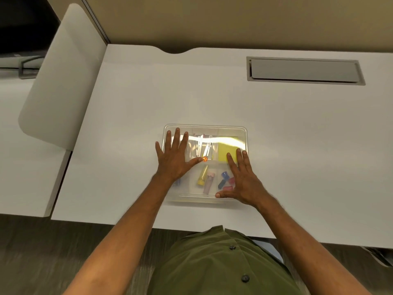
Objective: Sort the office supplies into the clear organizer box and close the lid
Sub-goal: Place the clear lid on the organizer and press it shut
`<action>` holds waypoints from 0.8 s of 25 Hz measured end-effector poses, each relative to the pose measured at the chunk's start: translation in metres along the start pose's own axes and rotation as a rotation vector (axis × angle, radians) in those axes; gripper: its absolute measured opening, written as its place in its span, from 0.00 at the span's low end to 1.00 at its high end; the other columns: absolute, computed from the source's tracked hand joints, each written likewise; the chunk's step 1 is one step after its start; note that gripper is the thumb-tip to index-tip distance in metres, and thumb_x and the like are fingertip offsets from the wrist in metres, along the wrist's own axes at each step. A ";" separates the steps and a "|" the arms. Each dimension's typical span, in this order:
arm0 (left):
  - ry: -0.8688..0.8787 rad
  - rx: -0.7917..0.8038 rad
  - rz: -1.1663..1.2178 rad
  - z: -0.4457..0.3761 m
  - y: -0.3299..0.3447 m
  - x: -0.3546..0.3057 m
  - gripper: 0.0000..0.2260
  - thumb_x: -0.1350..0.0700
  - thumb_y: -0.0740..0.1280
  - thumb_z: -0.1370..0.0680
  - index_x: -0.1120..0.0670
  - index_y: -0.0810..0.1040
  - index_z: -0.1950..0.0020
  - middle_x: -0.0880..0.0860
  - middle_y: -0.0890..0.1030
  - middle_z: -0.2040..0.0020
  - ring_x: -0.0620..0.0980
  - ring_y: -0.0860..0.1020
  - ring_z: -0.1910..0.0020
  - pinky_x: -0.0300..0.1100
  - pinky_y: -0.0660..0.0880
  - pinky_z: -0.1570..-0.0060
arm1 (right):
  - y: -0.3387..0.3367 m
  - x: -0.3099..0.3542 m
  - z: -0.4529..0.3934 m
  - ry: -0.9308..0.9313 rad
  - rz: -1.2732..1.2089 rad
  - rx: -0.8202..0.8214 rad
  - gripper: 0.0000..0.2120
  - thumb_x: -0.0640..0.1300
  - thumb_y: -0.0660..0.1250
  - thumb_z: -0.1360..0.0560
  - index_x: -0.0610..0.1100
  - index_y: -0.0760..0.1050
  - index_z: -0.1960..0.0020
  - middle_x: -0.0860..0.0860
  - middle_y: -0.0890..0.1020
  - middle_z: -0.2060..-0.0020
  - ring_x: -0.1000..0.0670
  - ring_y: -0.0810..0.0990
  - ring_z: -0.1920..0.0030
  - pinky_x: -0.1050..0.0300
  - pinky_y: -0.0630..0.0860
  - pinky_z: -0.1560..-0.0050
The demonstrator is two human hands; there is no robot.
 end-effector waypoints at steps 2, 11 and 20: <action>0.049 0.037 0.010 0.031 0.013 -0.001 0.56 0.15 0.50 0.37 0.43 0.36 0.19 0.49 0.32 0.19 0.54 0.32 0.20 0.70 0.38 0.27 | 0.001 0.000 -0.001 0.003 0.008 0.003 0.64 0.79 0.59 0.40 0.51 0.30 0.20 0.48 0.27 0.22 0.45 0.25 0.22 0.41 0.46 0.19; 0.205 0.049 -0.231 0.077 0.030 0.009 0.60 0.20 0.64 0.38 0.47 0.38 0.18 0.55 0.34 0.18 0.60 0.35 0.20 0.71 0.44 0.26 | 0.004 -0.004 -0.001 -0.002 0.025 -0.017 0.64 0.79 0.59 0.40 0.51 0.30 0.19 0.49 0.27 0.22 0.45 0.25 0.22 0.42 0.45 0.20; 0.194 0.106 -0.211 0.078 0.025 0.009 0.63 0.16 0.58 0.42 0.46 0.33 0.19 0.54 0.30 0.20 0.58 0.30 0.21 0.69 0.37 0.26 | 0.003 -0.005 0.001 -0.032 0.017 -0.056 0.65 0.81 0.59 0.41 0.51 0.33 0.18 0.48 0.30 0.20 0.44 0.28 0.21 0.43 0.44 0.20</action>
Point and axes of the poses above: each hand's wrist, its own z-axis away from the middle knuckle, its own y-axis out of the palm, x = y × z, the point moved 3 cm from there along -z, towards the middle knuckle
